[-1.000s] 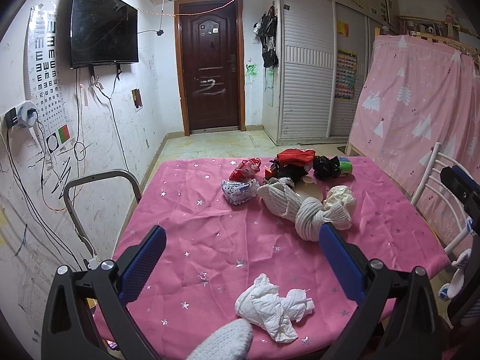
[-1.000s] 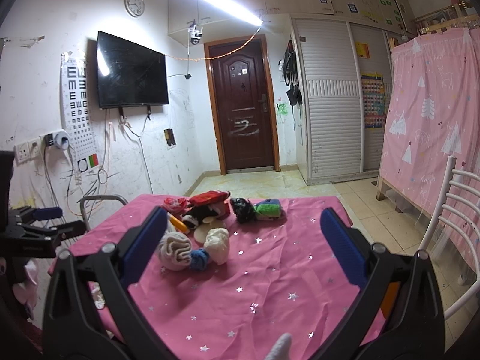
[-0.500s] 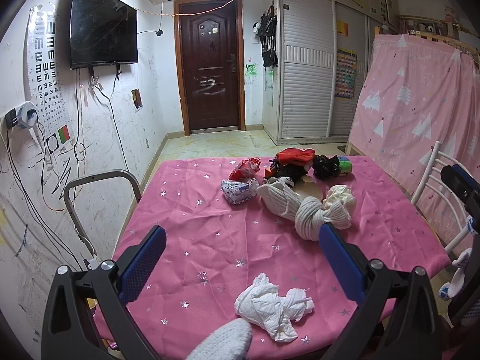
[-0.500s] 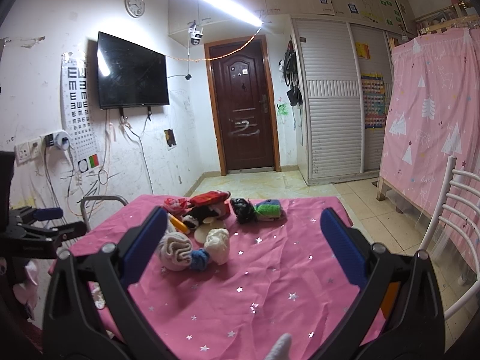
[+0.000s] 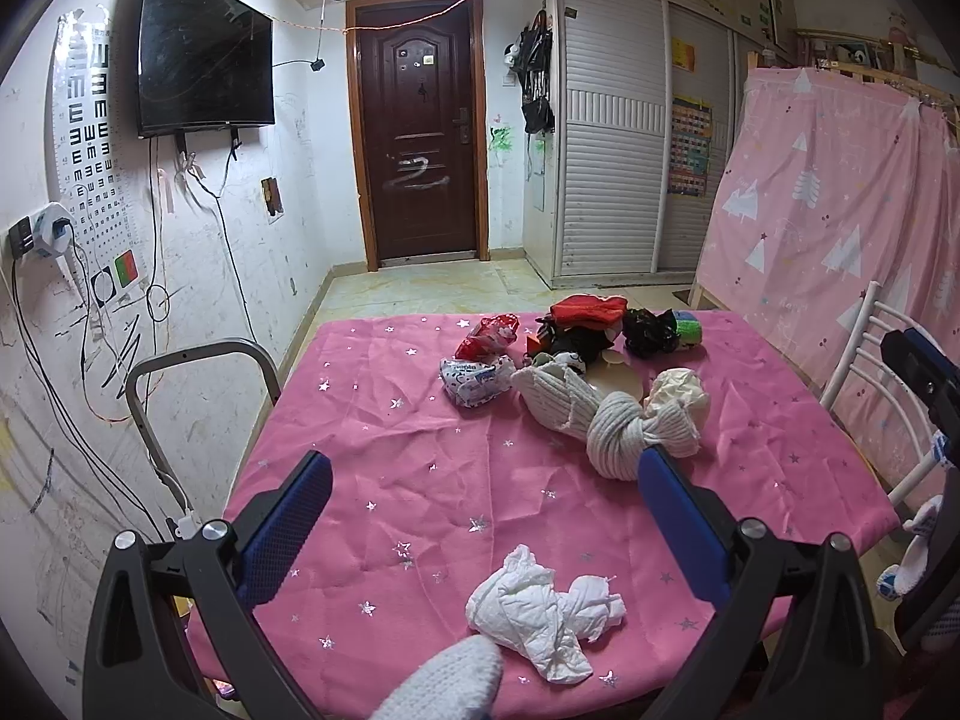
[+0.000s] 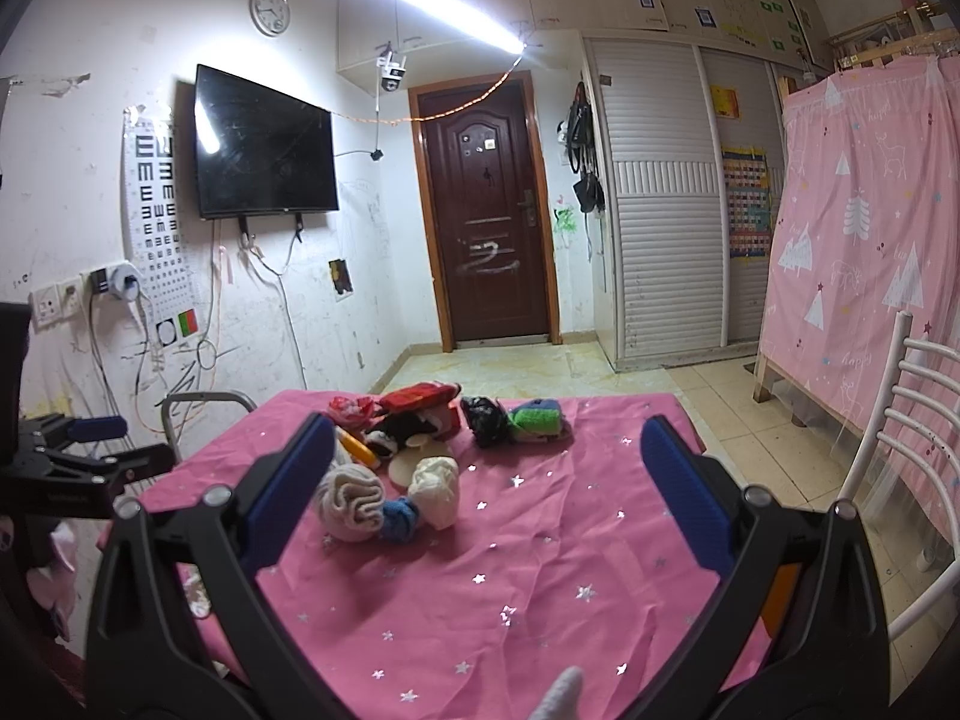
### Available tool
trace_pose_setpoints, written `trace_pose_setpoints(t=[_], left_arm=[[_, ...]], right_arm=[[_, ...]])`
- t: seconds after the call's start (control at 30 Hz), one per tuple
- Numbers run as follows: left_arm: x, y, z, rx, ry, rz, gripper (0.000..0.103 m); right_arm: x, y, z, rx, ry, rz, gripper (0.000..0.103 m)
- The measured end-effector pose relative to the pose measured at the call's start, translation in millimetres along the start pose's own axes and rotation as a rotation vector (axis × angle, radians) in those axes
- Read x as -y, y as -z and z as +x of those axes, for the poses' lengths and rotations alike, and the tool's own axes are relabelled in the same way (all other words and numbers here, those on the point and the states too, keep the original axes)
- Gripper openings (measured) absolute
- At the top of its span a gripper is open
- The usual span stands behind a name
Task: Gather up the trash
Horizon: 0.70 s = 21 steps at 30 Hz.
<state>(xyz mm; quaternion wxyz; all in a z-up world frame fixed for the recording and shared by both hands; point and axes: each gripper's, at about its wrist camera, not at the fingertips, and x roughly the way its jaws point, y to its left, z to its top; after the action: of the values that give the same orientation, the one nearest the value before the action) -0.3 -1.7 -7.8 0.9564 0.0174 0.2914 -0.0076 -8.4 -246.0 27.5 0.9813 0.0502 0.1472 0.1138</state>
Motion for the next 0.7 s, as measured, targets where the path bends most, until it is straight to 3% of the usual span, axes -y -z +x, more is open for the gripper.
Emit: trace_pose_setpoints(t=[0.7], left_arm=[[0.0,0.9,0.6,-0.003,0.001,0.001,0.094]], right_arm=[[-0.2,2.0,0.4,0.001,-0.001,0.001,0.098]])
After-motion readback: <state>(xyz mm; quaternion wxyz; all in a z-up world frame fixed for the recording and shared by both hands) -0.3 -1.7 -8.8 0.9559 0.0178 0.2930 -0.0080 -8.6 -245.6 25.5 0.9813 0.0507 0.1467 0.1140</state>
